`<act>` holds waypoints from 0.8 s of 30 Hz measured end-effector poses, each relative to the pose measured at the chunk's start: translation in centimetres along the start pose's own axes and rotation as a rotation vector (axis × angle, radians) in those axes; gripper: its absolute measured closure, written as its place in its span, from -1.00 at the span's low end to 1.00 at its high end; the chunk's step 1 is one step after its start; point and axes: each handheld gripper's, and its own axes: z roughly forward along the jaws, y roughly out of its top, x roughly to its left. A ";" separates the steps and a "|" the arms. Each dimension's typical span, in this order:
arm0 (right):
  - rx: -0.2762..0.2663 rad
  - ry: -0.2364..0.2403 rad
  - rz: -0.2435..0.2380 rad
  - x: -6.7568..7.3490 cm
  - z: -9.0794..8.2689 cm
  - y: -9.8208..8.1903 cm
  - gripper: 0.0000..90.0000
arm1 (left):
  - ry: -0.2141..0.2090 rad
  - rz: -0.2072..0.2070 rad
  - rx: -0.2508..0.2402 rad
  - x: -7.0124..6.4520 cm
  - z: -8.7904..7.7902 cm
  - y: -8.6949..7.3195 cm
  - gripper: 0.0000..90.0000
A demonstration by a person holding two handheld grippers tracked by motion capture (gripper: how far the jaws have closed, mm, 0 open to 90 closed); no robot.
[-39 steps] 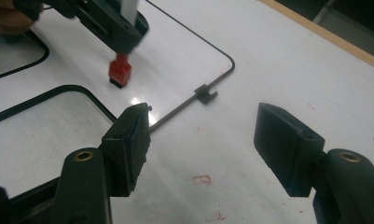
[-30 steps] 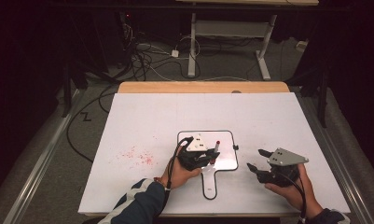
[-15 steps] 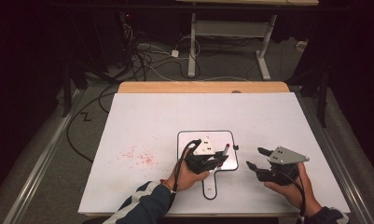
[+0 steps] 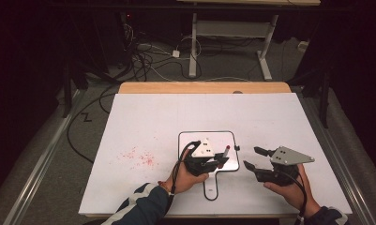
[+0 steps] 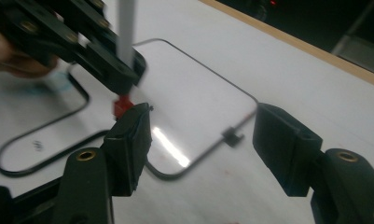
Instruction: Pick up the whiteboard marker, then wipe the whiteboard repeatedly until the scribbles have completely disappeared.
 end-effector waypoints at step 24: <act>-0.113 0.189 0.041 3.4 0.0 2.5 0.65 | -0.093 0.074 -0.034 -3.6 0.6 0.8 0.74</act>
